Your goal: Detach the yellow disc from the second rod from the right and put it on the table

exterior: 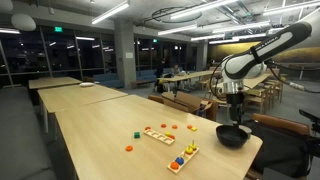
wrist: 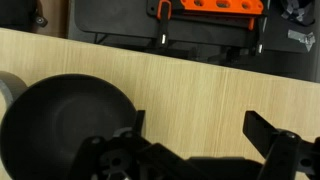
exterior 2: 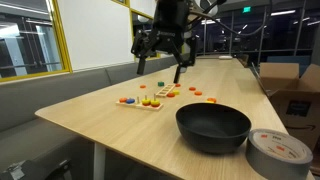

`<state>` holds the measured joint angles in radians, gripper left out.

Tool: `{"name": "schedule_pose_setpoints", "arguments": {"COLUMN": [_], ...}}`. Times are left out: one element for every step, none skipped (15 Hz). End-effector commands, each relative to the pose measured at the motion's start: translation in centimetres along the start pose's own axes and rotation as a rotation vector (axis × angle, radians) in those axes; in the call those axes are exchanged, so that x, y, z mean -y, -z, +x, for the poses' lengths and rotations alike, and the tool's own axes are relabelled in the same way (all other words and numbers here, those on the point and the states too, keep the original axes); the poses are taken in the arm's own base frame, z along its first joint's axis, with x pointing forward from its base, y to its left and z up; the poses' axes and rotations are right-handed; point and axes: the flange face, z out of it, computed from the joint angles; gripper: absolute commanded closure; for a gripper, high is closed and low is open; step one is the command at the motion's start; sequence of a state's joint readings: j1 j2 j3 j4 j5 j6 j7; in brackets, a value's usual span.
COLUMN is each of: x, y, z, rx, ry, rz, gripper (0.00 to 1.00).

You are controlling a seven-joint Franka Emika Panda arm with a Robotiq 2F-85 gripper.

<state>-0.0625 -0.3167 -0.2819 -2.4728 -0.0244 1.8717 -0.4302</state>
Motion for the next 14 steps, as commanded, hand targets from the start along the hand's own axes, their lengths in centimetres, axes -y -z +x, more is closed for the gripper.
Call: {"name": "schedule_pose_setpoints", "arguments": {"x": [0.0,0.0,0.0,0.0,0.0,0.0,0.0,0.0,0.2,0.6,1.0,1.6,2.0,2.9], "y": [0.2,0.3,0.4,0.5,0.5,0.5,0.5,0.5,0.4,0.4,0.4,0.7,0.8,1.3], "z": [0.0,0.1,0.1,0.1,0.1,0.1,0.1,0.1,0.0,-0.1,-0.2,-0.2,-0.2,-0.1], "rx": [-0.002,-0.005,-0.007,-0.007,-0.007,-0.007,-0.007,-0.007,-0.009,0.001,0.005,0.015,0.020,0.027], "ry": [0.000,0.000,0.000,0.000,0.000,0.000,0.000,0.000,-0.018,-0.044,-0.063,-0.099,-0.137,-0.196], "rz": [-0.001,-0.003,-0.003,-0.003,-0.003,-0.003,-0.004,-0.004,0.004,0.027,0.040,0.061,0.074,0.095], "gripper": [0.00,0.00,0.00,0.00,0.00,0.00,0.00,0.00,0.00,0.00,0.00,0.00,0.00,0.00]}}
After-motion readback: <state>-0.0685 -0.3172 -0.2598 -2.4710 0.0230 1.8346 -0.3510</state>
